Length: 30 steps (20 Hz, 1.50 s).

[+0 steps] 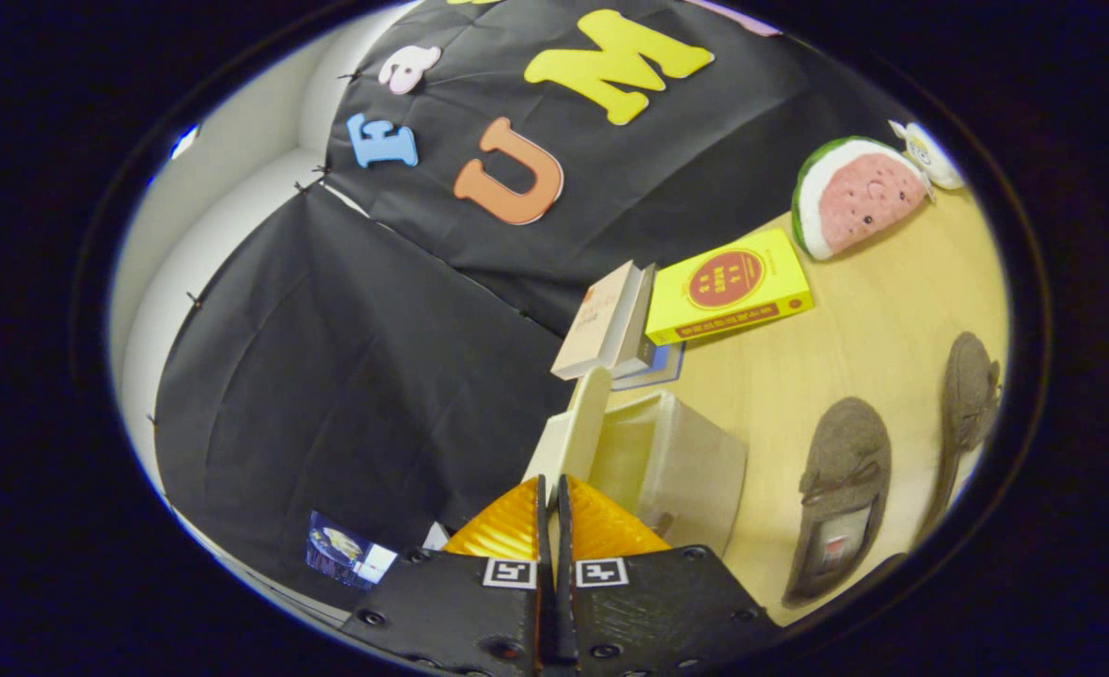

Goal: Open the storage box then place both shoes into the box .Put the left shoe in first, then the right shoe, with the right side of both shoes facing outward in a uniform manner.

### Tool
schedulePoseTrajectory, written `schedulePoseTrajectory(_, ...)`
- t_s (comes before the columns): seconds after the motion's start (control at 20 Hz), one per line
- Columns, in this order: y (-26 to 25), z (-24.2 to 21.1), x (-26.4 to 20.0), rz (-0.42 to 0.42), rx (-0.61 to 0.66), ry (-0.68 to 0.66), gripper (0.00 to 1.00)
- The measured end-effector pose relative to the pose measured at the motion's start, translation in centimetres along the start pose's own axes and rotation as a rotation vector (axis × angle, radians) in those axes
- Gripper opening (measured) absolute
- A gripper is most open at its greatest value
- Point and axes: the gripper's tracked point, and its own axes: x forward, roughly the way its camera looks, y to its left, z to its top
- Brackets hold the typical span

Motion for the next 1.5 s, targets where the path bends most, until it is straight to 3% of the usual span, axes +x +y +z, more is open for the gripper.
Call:
schedulePoseTrajectory(0.25,7.6,1.3,0.9,0.031,-0.071,-0.009,0.01)
schedulePoseTrajectory(0.45,13.4,0.9,3.6,0.102,-0.109,-0.021,0.03)
schedulePoseTrajectory(0.7,16.6,-1.3,9.4,0.151,-0.012,0.010,0.03)
schedulePoseTrajectory(0.9,19.3,-4.0,13.3,0.222,0.008,0.064,0.50)
schedulePoseTrajectory(1.05,21.2,-6.7,14.6,0.241,-0.094,0.108,0.85)
schedulePoseTrajectory(1.15,21.4,-8.3,14.2,0.218,-0.179,0.124,0.95)
schedulePoseTrajectory(1.5,18.8,-9.8,10.5,0.153,-0.267,0.110,0.95)
